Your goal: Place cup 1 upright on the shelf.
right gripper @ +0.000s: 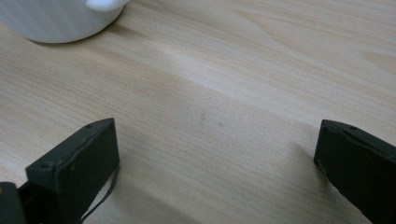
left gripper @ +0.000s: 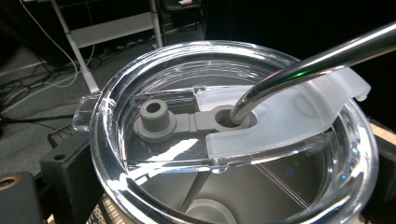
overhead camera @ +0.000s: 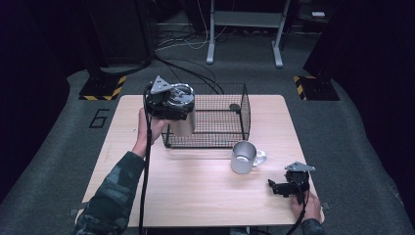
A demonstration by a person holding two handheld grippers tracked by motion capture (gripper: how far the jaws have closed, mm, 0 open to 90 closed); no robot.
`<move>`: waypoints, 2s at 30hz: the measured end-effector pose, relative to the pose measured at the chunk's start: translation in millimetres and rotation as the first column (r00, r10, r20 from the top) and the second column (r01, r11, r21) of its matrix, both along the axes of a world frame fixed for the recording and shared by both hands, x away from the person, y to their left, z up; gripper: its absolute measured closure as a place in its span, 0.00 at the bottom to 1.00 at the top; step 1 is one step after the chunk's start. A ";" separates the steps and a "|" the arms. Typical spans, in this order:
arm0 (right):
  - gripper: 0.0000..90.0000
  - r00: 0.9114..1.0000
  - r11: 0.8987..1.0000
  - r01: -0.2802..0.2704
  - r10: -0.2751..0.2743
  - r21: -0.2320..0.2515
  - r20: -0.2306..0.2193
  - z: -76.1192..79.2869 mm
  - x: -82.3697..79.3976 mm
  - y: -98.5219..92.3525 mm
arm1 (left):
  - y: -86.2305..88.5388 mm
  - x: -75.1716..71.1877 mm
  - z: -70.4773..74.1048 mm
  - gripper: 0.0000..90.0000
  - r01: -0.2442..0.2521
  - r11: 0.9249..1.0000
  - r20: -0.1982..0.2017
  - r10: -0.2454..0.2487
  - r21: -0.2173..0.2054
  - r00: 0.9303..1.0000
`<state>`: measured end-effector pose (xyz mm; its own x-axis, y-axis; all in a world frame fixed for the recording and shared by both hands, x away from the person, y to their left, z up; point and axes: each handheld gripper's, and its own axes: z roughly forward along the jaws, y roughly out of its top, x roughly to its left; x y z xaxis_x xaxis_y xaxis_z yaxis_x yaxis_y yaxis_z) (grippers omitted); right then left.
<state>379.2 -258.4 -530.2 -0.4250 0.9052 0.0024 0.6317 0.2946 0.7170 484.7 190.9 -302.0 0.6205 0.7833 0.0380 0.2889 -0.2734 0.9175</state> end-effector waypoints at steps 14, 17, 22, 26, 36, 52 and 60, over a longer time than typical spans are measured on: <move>0.00 1.000 1.000 -0.001 0.001 -0.001 0.000 0.0 0.0 -0.1 | -4.2 24.8 -1.8 0.04 -0.037 0.999 -0.008 0.037 0.025 0.999; 0.00 1.000 1.000 -0.001 0.001 -0.001 0.000 0.0 0.0 -0.1 | -4.8 30.4 -2.3 0.04 -0.046 0.999 -0.011 0.046 0.027 0.999; 0.00 1.000 1.000 0.000 0.000 -0.001 0.000 0.0 0.0 -0.1 | -6.3 38.5 -2.4 0.04 -0.052 0.998 -0.016 0.052 0.034 0.999; 0.00 1.000 1.000 0.000 0.000 0.000 0.000 0.0 0.0 0.0 | -8.5 45.1 -5.3 0.04 -0.062 0.997 -0.012 0.063 0.043 0.998; 0.00 1.000 1.000 -0.001 0.001 -0.001 0.000 0.0 0.0 0.0 | -9.9 61.1 -18.1 0.04 -0.085 0.995 -0.044 0.088 0.057 0.995; 0.00 1.000 1.000 0.002 -0.002 0.001 0.000 0.0 0.0 0.1 | -14.9 81.4 -38.5 0.04 -0.116 0.991 -0.080 0.121 0.070 0.989; 0.00 1.000 1.000 0.009 -0.009 0.016 -0.002 0.2 -0.3 1.1 | -19.1 88.2 -47.3 0.04 -0.118 0.989 -0.102 0.127 0.085 0.987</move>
